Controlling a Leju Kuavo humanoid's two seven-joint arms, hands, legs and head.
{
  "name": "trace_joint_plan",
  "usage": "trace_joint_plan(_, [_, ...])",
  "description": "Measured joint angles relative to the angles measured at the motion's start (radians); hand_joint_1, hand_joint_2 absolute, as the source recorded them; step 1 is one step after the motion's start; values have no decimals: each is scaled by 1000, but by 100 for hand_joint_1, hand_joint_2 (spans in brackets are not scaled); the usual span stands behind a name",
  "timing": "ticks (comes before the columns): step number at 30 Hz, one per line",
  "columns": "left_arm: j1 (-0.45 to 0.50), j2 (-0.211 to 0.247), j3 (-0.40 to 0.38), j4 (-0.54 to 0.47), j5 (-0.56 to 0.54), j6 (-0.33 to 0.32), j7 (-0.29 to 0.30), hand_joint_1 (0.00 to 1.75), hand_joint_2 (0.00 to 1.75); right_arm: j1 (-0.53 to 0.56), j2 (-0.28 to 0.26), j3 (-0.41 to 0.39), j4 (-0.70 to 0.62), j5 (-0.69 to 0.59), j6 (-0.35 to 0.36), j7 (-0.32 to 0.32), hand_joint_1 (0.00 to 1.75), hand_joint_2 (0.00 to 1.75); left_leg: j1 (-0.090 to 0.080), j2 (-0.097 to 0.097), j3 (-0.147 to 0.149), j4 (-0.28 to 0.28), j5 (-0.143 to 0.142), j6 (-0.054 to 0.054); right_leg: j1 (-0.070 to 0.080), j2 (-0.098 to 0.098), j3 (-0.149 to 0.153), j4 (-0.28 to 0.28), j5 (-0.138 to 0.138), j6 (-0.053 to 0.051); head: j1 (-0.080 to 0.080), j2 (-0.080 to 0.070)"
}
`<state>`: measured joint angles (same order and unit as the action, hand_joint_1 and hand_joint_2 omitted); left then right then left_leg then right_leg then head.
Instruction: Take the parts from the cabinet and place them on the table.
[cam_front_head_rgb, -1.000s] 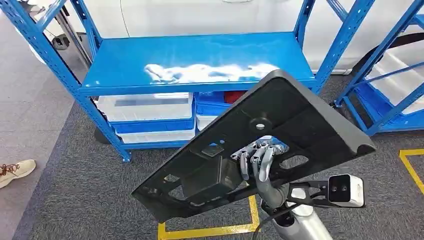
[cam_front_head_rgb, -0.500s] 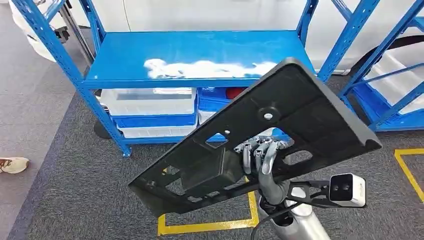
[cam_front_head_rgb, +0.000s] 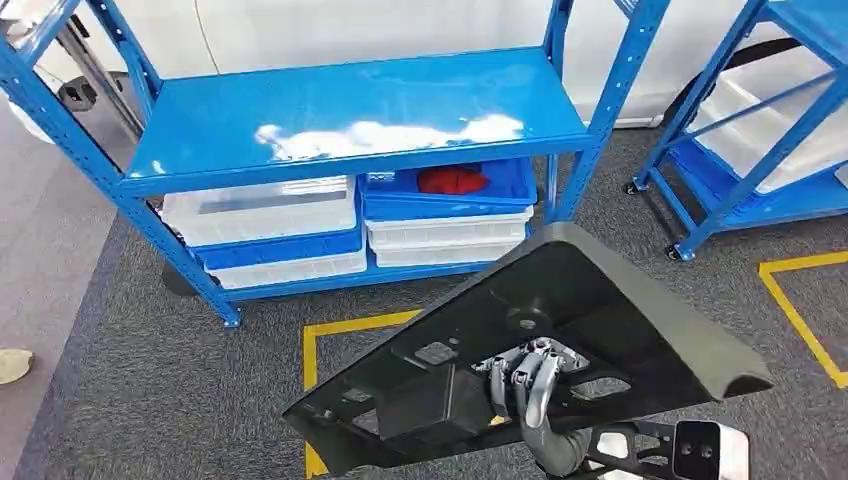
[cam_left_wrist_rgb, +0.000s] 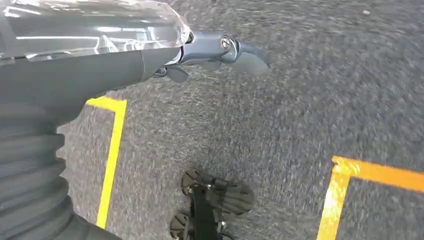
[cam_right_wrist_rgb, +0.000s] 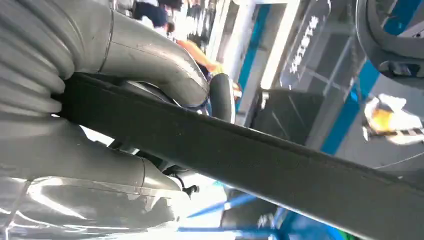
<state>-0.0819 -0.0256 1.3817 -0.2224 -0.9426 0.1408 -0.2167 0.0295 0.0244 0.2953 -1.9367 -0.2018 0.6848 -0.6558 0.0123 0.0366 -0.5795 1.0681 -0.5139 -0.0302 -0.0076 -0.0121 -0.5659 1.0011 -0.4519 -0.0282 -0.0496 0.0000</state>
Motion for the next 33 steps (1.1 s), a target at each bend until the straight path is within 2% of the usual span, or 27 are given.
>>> trace_joint_plan(2, [3,0,0,0,-3,-1,0,0,175,15,13,-5,-5,7,0,0,175,175,1,-22,-67,164,-84,-6,2,20,-5,0,4,-6,0,0])
trace_joint_plan(3, [4,0,-1,0,-3,-2,0,0,175,23,17,-9,-5,8,1,0,175,175,1,-26,-96,234,-108,-7,3,31,-8,2,6,-6,0,0])
trace_joint_plan(4, [5,0,-1,0,-4,-3,0,0,175,31,20,-13,-5,10,0,0,175,175,1,-27,-104,254,-102,-6,4,44,-10,3,8,-5,0,0])
trace_joint_plan(5, [5,0,-2,0,-6,-4,0,0,175,36,22,-16,-7,12,-1,0,175,175,1,-27,-86,222,-76,-4,4,55,-10,5,8,-4,0,0])
trace_joint_plan(6, [5,0,-5,0,-7,-5,0,0,175,40,24,-18,-10,16,-2,0,175,175,1,-30,-49,152,-36,-1,4,66,-10,7,9,-3,0,0])
trace_joint_plan(7, [5,0,-9,0,-11,-6,0,0,175,42,25,-20,-15,18,-3,0,175,175,2,-40,2,53,11,3,4,77,-10,10,9,-1,0,0])
trace_joint_plan(8, [5,2,-12,0,-16,-7,0,0,175,43,28,-21,-20,23,-8,0,175,175,4,-72,43,-31,41,7,3,87,-12,14,9,2,0,0])
trace_joint_plan(9, [4,2,-16,0,-22,-9,-1,0,175,44,28,-21,-27,29,-16,0,175,175,5,-117,54,-61,23,12,8,95,-19,20,9,10,0,0])
trace_joint_plan(11, [5,2,-25,0,-36,-15,-1,0,175,48,28,-22,-40,35,-37,0,175,175,1,-102,49,-60,27,18,1,116,-30,19,18,24,0,0])
trace_joint_plan(13, [2,2,-32,0,-45,-18,3,0,175,57,27,-25,-52,39,-54,0,175,175,5,-83,51,-68,37,32,4,136,-34,14,27,40,0,0])
trace_joint_plan(14, [-2,1,-39,0,-48,-20,8,0,175,60,24,-26,-59,43,-65,0,175,175,9,-66,52,-74,44,39,0,114,-36,23,17,41,0,0])
trace_joint_plan(15, [-2,2,-43,0,-49,-22,10,0,175,59,23,-26,-64,45,-70,0,175,175,8,-57,49,-76,46,47,5,65,-56,63,-17,43,1,0])
trace_joint_plan(16, [-1,2,-45,0,-51,-23,11,0,175,59,21,-26,-65,46,-75,0,175,175,6,-45,46,-76,47,50,4,41,-86,129,-58,46,0,0])
trace_joint_plan(18, [4,2,-48,0,-53,-23,13,0,175,63,19,-26,-65,48,-76,0,175,175,3,-19,41,-75,48,51,-1,23,-157,286,-129,53,0,0])
trace_joint_plan(19, [4,2,-48,0,-53,-23,13,0,175,65,17,-26,-65,49,-77,0,175,175,3,-5,39,-75,48,51,-3,21,-174,330,-137,56,0,0])
trace_joint_plan(20, [4,2,-49,0,-53,-23,13,0,175,66,15,-26,-65,50,-77,0,175,175,3,7,38,-75,49,51,-6,18,-164,318,-122,57,0,0])
trace_joint_plan(21, [3,2,-49,0,-53,-24,13,0,175,67,14,-26,-65,50,-77,0,175,175,3,16,39,-73,49,50,-6,14,-132,266,-91,57,0,0])
trace_joint_plan(22, [1,2,-50,0,-53,-24,13,0,175,67,13,-26,-65,50,-77,0,175,175,2,26,40,-72,48,49,-6,4,-76,169,-48,54,0,0])
trace_joint_plan(23, [-1,2,-50,0,-53,-25,13,0,175,67,13,-26,-68,51,-80,0,175,175,2,33,41,-72,47,46,-5,-15,-21,75,-14,49,0,0])
trace_joint_plan(24, [-1,1,-50,0,-53,-26,14,0,175,65,12,-26,-70,52,-88,0,175,175,0,40,42,-71,46,42,1,-54,11,9,-21,40,0,0])
trace_joint_plan(25, [-1,0,-50,0,-53,-27,18,0,175,63,10,-26,-70,53,-103,0,175,175,-7,46,42,-69,45,35,7,-48,9,7,-13,33,0,0])
trace_joint_plan(28, [-5,-4,-52,0,-57,-29,28,0,175,53,-8,-25,-66,40,-131,0,175,175,-6,65,46,-74,48,19,11,-20,0,9,-10,21,0,0])
trace_joint_plan(29, [-7,-5,-55,0,-58,-29,29,0,175,48,-15,-24,-64,32,-134,0,175,175,-9,72,47,-74,46,13,3,-11,5,-1,-3,12,0,0])
trace_joint_plan(30, [-8,-6,-57,0,-58,-28,31,0,175,43,-21,-23,-62,23,-134,0,175,175,0,38,41,-57,29,8,-1,-6,6,-8,3,6,0,0])
trace_joint_plan(31, [-7,-10,-57,0,-56,-25,33,0,175,31,-29,-18,-58,6,-134,0,175,175,0,4,21,-10,-6,6,-2,0,3,-8,6,-1,0,0])
trace_joint_plan(32, [-4,-12,-57,0,-53,-18,38,0,175,16,-37,-11,-52,-12,-132,0,175,175,2,-16,-16,75,-53,2,-2,11,-1,-8,8,-4,0,0])
trace_joint_plan(33, [-3,-13,-57,0,-49,-10,40,0,175,4,-47,-7,-44,-29,-127,0,175,175,2,-25,-56,162,-91,-1,-1,22,-4,-7,10,-6,0,0])
